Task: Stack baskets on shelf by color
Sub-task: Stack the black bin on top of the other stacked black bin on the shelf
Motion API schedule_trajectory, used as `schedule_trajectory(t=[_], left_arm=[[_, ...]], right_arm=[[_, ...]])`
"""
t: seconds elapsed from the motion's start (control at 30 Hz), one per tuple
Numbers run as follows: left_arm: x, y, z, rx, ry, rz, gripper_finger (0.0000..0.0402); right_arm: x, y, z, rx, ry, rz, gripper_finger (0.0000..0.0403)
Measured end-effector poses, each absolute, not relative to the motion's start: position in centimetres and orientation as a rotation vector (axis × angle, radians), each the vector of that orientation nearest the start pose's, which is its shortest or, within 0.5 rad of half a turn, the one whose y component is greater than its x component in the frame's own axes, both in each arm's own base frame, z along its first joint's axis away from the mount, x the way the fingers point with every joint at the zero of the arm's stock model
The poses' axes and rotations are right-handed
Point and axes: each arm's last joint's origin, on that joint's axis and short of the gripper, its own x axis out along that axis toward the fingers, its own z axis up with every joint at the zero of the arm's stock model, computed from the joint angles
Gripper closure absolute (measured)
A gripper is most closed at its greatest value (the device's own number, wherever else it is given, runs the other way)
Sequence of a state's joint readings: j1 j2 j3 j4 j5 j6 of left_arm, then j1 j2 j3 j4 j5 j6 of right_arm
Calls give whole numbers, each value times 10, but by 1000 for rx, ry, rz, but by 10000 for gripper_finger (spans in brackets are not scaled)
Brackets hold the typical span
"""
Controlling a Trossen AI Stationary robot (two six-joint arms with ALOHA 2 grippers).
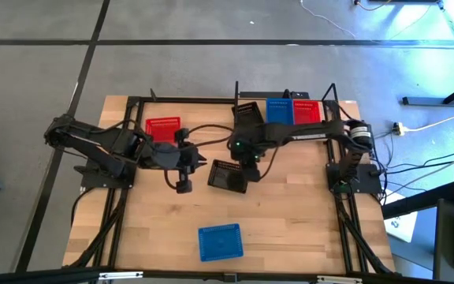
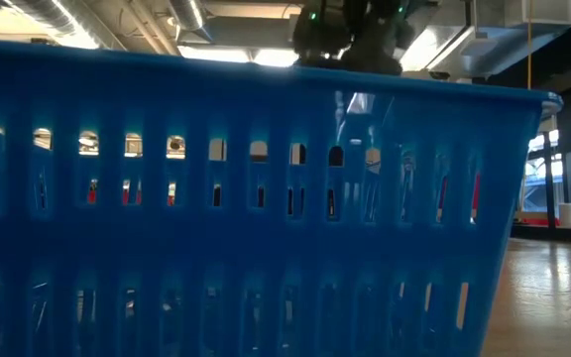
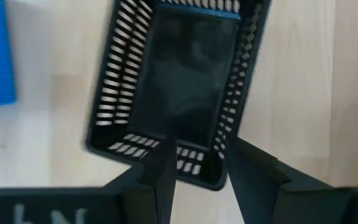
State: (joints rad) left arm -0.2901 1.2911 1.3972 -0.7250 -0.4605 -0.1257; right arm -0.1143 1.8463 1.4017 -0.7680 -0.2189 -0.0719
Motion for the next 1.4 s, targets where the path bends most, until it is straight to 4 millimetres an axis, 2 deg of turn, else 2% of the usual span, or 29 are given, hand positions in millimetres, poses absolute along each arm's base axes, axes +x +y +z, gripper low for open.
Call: schedule_trajectory(t=[0.2,0.6,0.7,0.8,0.87,1.07,1.27,1.4], left_arm=[[254,-62,389,76,559,208,365],[254,-62,389,75,559,208,365],[254,-62,389,75,558,208,365],[254,-62,389,75,558,208,365],[254,-62,389,75,558,208,365],[253,-64,389,82,559,201,365],[251,-69,389,222,548,260,365],[249,-73,390,280,544,289,365]], right_arm=[[379,-38,197,118,1221,121,268],[386,-41,174,98,1270,73,270],[386,-40,173,147,1275,57,299],[387,-40,173,202,1268,17,372],[388,-40,176,248,1274,-16,388],[389,-37,202,354,1337,-96,396],[389,-16,257,327,1357,-94,398],[375,-6,299,294,1346,-186,398]])
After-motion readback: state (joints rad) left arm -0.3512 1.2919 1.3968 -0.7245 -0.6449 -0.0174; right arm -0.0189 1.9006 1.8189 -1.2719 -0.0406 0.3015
